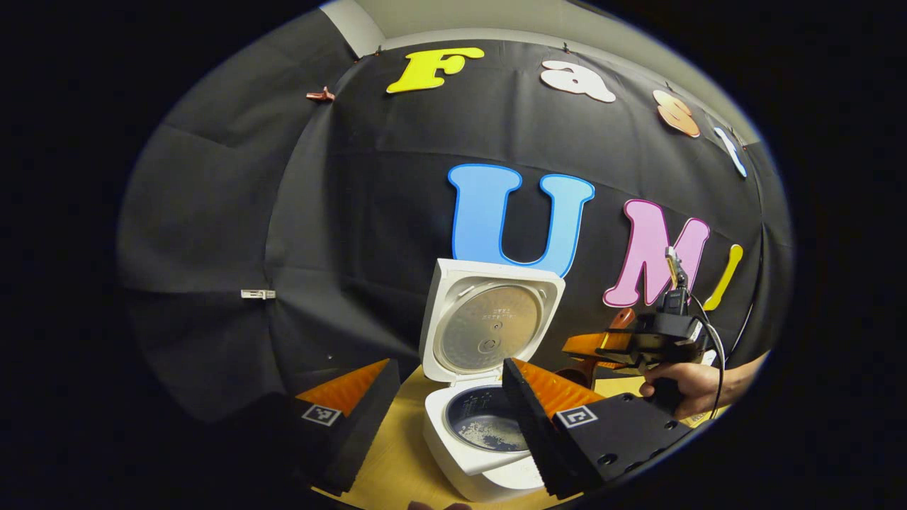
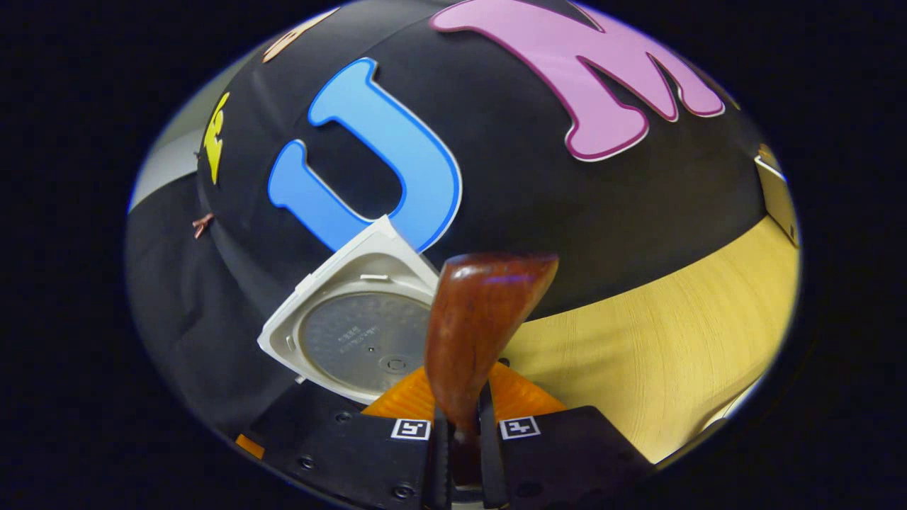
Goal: Close the left gripper, press the button to open the rice cooker; take a wooden spoon from the chopstick holder with the right hand, scoop a spoonful of rice and pour it into the rice cooker, then put the wooden spoon back into the chopstick holder.
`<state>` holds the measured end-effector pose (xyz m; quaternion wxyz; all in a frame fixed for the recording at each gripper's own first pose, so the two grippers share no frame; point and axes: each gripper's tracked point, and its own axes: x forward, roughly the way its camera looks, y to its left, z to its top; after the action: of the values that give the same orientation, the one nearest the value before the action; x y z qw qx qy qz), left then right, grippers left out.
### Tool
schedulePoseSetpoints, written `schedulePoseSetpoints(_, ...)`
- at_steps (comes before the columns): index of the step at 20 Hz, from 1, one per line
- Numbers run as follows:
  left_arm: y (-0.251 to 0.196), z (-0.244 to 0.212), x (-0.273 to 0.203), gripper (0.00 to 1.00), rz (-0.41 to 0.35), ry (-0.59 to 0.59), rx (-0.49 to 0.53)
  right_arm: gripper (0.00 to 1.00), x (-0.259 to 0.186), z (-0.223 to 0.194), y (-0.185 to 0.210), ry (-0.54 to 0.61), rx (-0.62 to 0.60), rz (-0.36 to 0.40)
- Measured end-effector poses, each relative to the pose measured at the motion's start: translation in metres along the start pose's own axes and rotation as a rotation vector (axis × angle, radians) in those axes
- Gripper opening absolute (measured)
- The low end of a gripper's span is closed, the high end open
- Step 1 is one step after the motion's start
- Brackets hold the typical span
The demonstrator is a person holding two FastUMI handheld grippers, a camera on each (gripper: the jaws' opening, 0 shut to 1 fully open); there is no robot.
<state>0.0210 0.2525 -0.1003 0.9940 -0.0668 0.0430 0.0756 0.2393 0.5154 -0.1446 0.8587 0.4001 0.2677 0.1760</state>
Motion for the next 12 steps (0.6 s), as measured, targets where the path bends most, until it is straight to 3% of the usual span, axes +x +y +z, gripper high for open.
schedulePoseSetpoints(12, 0.005, -0.006, 0.001, 0.94, -0.001, 0.004, -0.004, 0.2, 0.014, -0.028, 0.031, 0.044, -0.448, 0.042)
